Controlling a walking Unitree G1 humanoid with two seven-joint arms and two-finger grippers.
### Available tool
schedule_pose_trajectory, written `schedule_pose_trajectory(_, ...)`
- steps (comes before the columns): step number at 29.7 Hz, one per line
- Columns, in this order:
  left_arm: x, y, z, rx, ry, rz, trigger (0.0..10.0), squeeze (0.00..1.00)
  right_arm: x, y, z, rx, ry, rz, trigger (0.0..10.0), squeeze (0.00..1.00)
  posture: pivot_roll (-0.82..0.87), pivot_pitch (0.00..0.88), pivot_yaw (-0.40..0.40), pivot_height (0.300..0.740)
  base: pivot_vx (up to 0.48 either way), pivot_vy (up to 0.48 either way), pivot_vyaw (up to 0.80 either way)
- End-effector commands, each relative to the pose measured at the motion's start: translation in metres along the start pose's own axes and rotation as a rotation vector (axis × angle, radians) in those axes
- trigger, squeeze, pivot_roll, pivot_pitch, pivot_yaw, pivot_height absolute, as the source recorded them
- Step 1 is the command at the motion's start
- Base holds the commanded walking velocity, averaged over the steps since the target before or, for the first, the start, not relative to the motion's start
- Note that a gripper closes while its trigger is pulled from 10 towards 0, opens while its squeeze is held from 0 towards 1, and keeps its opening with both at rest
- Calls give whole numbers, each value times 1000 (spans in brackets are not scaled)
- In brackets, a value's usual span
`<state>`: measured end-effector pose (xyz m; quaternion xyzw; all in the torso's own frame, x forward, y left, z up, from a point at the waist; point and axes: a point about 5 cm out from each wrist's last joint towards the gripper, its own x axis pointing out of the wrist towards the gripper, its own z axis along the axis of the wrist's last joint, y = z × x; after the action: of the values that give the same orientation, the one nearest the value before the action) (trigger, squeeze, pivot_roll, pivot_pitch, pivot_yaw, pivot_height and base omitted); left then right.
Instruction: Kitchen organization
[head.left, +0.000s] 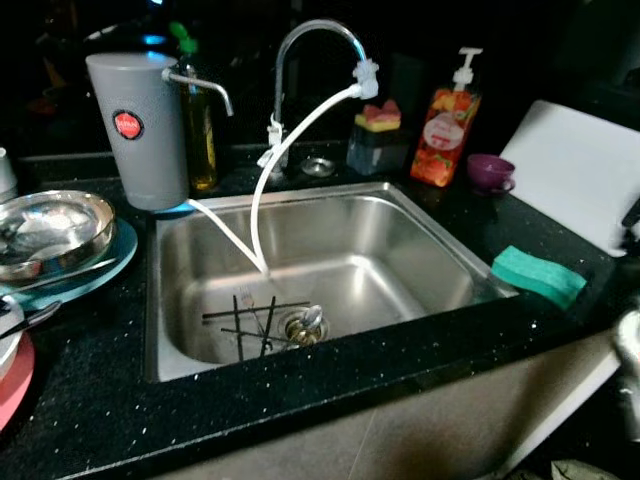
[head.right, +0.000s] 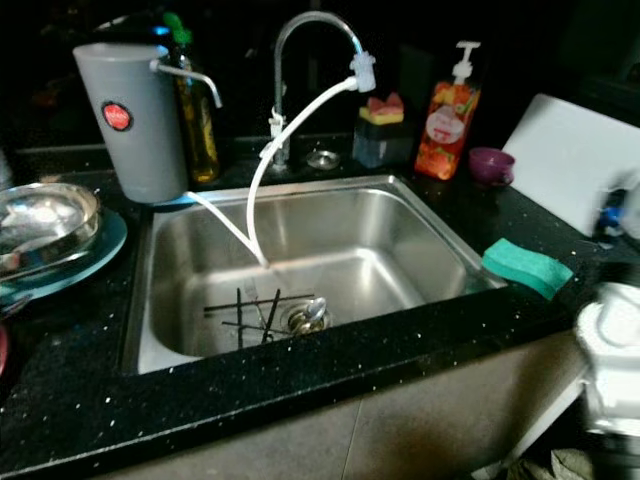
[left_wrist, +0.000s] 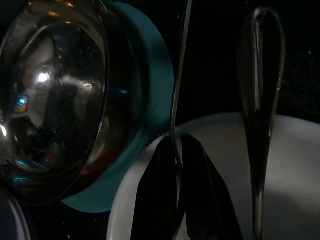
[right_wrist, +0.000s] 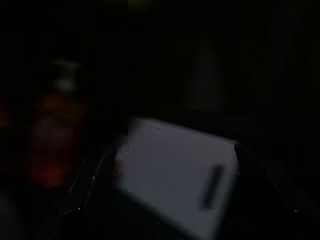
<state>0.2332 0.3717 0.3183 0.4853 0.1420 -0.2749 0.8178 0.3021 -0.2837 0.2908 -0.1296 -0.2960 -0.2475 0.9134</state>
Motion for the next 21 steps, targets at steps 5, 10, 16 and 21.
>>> schedule_pose_trajectory(5,-9,10,19,39,-46,44,10000,0,-15,42,-1,123,74,266,10000,0,196,74,-67,740,0,0,0)
schedule_pose_trajectory(10,-6,11,31,57,-96,48,10000,0,-29,77,3,209,108,444,10000,0,197,71,-67,740,0,0,0)
schedule_pose_trajectory(16,-1,10,47,79,-157,56,10000,0,-48,135,28,366,108,733,10000,0,195,65,-62,740,0,0,0)
schedule_pose_trajectory(21,1,12,63,96,-218,63,10000,0,-59,169,41,418,129,884,10000,0,208,61,-67,740,0,0,0)
